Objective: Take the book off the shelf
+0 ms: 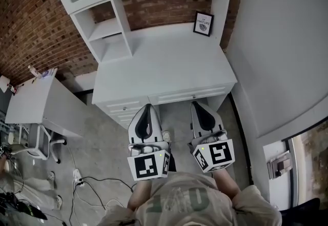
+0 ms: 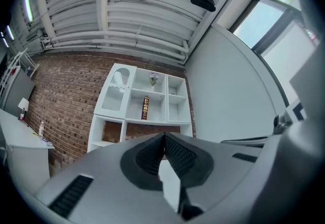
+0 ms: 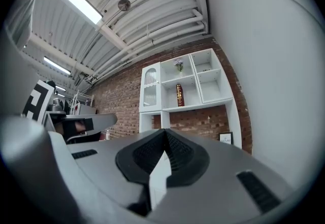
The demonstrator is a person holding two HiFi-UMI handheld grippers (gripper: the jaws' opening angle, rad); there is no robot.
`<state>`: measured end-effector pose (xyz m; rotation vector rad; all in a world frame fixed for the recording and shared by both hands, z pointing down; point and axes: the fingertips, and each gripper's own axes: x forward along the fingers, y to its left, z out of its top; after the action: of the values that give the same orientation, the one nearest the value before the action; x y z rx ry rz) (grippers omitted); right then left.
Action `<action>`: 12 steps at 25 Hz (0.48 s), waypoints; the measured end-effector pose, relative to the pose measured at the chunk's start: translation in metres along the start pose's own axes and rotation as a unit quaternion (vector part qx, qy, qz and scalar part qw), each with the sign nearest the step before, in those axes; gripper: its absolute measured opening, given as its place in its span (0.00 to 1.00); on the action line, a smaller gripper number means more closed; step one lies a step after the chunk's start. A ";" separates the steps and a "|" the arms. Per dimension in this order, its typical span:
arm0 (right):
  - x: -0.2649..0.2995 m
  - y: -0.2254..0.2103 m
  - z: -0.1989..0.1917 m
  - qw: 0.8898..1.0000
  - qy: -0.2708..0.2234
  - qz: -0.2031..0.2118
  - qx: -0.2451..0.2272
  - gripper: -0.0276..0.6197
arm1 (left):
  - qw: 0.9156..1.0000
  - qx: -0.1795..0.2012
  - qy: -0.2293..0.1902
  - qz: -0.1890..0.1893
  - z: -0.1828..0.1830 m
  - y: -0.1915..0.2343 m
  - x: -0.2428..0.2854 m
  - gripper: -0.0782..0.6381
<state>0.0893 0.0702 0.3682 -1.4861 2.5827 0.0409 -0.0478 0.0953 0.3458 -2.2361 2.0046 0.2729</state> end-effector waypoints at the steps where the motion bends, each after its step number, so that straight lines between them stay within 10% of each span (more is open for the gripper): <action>1: 0.010 -0.004 0.000 1.000 -0.003 -0.003 -0.011 0.06 | 1.000 -0.003 -0.003 0.001 -0.004 0.005 0.012 0.13; 12: 0.156 -0.046 -0.009 0.998 0.003 -0.028 -0.053 0.06 | 1.000 -0.019 0.011 -0.014 -0.044 0.068 0.162 0.13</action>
<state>0.0513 -0.0874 0.3556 -1.5962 2.5786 0.1689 -0.0963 -0.0789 0.3549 -2.2976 1.9939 0.2855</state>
